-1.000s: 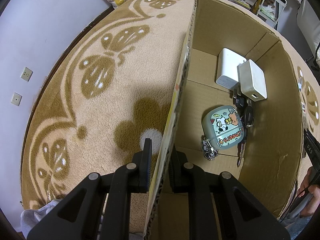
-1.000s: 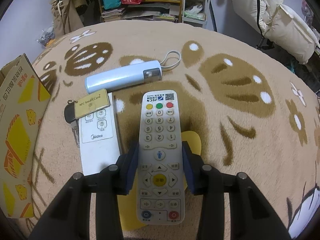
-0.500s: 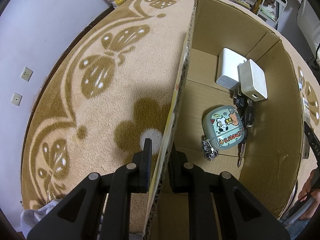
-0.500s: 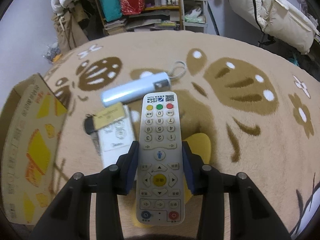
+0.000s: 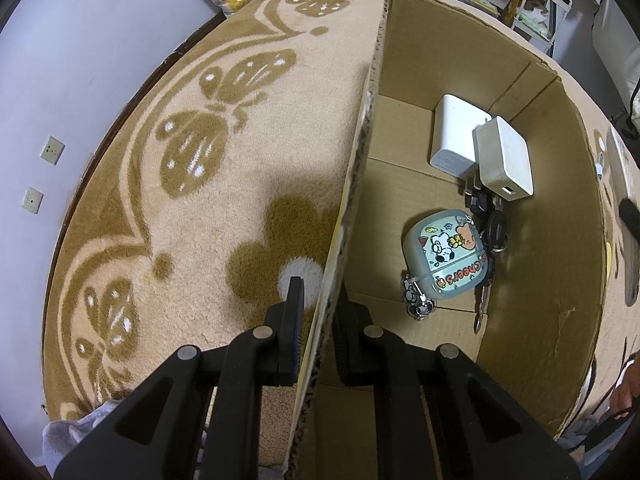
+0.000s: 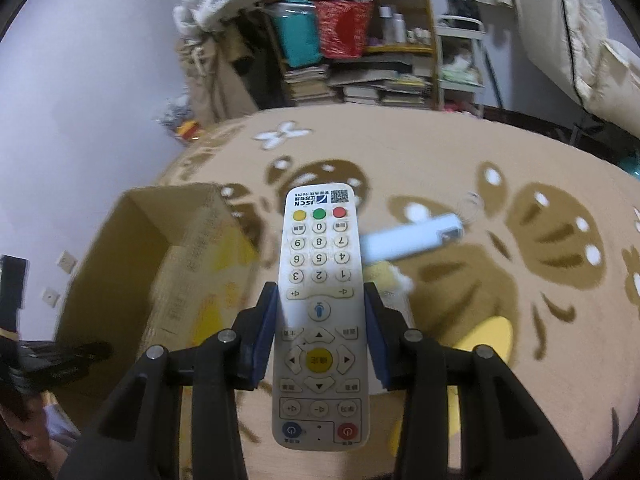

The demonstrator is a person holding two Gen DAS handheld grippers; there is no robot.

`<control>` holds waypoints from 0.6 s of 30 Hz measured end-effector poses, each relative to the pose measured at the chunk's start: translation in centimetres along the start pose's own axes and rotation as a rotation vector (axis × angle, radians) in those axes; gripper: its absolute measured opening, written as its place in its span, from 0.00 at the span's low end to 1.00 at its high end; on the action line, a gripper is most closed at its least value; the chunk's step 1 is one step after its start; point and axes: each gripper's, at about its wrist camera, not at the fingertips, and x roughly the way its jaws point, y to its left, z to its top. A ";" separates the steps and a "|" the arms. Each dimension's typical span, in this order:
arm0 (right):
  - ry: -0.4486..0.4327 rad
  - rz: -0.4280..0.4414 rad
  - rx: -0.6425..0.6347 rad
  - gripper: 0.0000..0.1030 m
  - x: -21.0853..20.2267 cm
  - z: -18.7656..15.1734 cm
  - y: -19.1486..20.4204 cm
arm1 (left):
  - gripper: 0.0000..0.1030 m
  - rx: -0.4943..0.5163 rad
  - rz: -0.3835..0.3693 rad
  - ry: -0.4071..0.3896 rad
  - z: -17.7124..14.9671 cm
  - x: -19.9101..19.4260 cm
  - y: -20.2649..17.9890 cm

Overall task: Organize rigid objects
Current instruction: 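Lift the white TV remote with the right gripper and carry it over the box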

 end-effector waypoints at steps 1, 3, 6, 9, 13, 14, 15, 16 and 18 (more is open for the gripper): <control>-0.004 0.010 -0.009 0.43 -0.1 0.2 0.5 | 0.10 0.004 0.001 0.000 0.0 0.0 -0.1; -0.015 0.031 -0.024 0.43 -0.3 0.5 1.5 | 0.09 0.011 0.003 -0.001 0.0 0.0 -0.2; -0.031 0.064 -0.040 0.43 -0.6 1.1 3.1 | 0.09 0.019 0.002 -0.002 0.0 -0.1 -0.3; -0.044 0.098 -0.055 0.43 -0.9 1.6 4.5 | 0.08 0.033 0.002 -0.002 0.0 -0.2 -0.4; -0.049 0.134 -0.072 0.43 -0.9 2.2 6.3 | 0.08 0.042 -0.003 0.002 0.0 -0.3 -0.5; -0.049 0.143 -0.077 0.43 -0.8 2.3 6.7 | 0.08 0.042 -0.006 0.004 0.1 -0.3 -0.4; -0.047 0.152 -0.083 0.43 -0.8 2.2 7.0 | 0.07 0.044 -0.009 0.007 0.1 -0.2 -0.4; -0.041 0.161 -0.090 0.43 -0.6 2.2 7.3 | 0.07 0.047 -0.010 0.008 0.2 -0.2 -0.3; -0.023 0.177 -0.103 0.43 -0.1 2.1 7.9 | 0.07 0.057 -0.008 0.009 0.2 -0.2 -0.4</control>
